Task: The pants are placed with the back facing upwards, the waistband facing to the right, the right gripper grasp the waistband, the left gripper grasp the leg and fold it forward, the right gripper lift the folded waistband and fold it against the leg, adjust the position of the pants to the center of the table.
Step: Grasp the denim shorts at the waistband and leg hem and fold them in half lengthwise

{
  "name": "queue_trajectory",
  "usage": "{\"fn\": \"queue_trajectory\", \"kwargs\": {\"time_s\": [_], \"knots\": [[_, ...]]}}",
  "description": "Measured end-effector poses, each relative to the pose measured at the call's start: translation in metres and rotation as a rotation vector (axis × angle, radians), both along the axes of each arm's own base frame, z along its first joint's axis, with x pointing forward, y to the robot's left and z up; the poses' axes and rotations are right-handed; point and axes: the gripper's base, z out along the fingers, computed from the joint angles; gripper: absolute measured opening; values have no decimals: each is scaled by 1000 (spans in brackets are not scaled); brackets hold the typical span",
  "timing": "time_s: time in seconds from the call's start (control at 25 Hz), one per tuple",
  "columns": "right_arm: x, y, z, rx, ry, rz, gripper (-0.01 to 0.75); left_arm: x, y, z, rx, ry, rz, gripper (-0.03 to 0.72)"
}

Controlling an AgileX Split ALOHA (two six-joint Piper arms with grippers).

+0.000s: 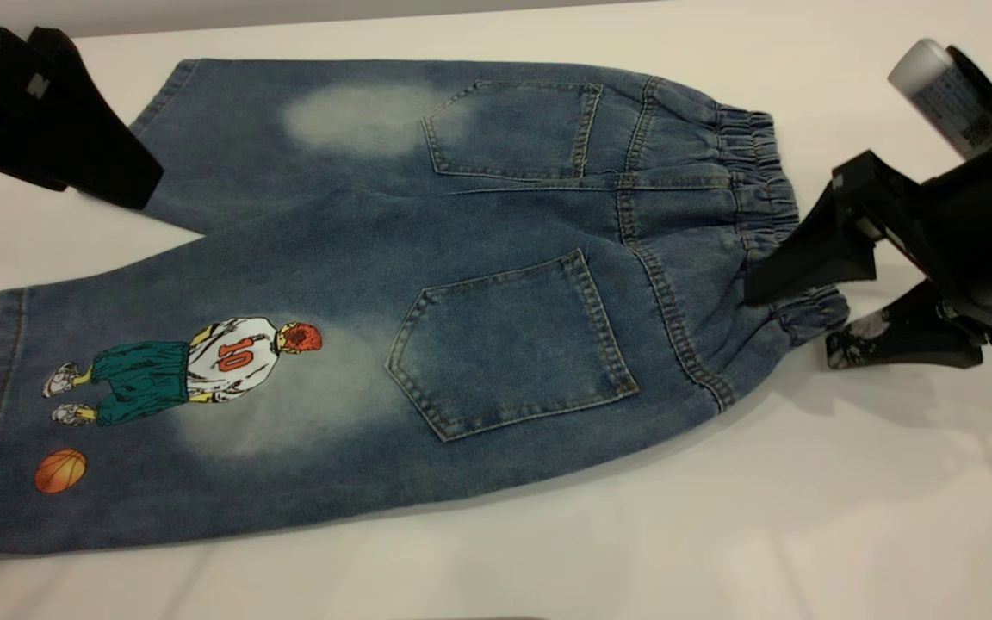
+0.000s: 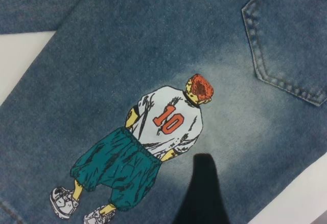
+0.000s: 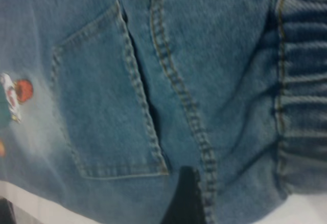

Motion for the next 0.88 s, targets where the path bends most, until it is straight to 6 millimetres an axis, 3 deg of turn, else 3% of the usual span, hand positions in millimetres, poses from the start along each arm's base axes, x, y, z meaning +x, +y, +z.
{"fn": "queue_trajectory", "kwargs": {"time_s": [0.48,0.88], "knots": [[5,-3,-2,-53,-33,27,565,0,0,0,1,-3,1,535],[13,1,-11,0,-25,46,565,0,0,0,1,-4,2,535]]}}
